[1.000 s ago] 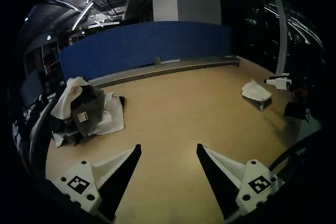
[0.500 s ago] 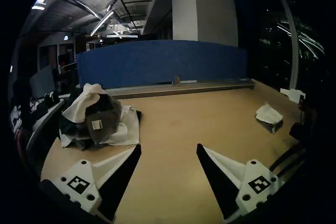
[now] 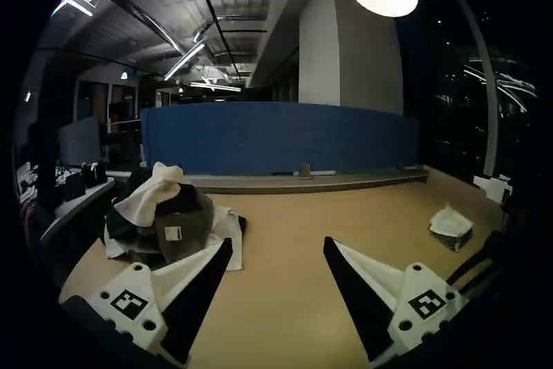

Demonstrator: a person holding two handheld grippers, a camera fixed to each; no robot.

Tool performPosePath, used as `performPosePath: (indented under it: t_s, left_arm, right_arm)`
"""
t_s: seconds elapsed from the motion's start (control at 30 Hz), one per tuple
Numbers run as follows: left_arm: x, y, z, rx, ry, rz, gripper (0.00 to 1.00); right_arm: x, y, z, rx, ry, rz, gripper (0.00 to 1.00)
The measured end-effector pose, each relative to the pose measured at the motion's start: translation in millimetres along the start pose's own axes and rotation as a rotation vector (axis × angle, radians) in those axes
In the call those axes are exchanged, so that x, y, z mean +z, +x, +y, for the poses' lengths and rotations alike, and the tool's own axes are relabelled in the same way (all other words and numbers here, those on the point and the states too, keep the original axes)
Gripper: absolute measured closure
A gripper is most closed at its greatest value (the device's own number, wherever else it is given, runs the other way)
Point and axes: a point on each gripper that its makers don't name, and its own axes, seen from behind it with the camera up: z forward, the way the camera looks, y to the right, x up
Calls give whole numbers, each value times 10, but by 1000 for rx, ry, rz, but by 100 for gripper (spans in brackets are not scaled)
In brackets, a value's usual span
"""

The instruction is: Fold towel

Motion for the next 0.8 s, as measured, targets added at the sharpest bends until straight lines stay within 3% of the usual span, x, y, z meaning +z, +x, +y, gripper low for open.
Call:
performPosePath:
  t_s: [0.33, 0.57, 0.8]
  left_arm:
    - [75, 218, -157, 0, 40, 81, 2]
    - [92, 278, -219, -15, 54, 148, 2]
    - [117, 164, -448, -18, 98, 188, 1]
  right_arm:
    - [-89, 30, -292, -27, 53, -21, 0]
    - [-127, -75, -465, -21, 73, -75, 0]
    - [-142, -108, -519, 1, 70, -127, 0]
